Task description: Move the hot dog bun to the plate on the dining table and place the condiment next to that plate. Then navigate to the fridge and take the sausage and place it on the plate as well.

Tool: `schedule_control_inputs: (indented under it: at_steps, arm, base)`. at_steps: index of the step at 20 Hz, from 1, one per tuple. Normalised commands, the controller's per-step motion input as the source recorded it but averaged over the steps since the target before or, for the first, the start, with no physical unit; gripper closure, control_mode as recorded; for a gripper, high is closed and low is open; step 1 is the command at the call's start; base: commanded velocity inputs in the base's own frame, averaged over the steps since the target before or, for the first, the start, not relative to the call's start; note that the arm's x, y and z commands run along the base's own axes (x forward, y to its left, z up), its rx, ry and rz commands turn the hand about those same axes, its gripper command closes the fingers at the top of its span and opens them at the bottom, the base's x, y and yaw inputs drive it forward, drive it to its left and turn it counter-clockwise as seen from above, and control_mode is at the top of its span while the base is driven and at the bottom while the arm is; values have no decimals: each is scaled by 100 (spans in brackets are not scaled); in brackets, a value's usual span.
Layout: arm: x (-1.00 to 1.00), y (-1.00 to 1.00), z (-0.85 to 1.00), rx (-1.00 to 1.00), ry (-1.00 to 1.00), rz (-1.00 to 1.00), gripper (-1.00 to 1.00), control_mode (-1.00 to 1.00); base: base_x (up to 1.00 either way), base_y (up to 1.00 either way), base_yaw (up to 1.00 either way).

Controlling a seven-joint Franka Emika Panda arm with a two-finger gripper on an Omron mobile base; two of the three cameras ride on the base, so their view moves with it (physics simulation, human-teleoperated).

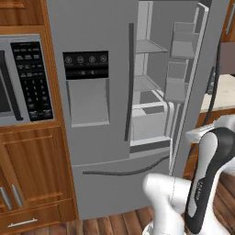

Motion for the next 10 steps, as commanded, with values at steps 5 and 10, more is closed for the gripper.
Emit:
schedule_control_inputs:
  at_steps: [5, 10]
  arm:
    - [79, 91, -8, -15, 27, -2, -100, -100]
    - [67, 51, -58, -20, 9, -11, -100, -100]
  base:
    - [0, 0, 0]
    - [0, 0, 0]
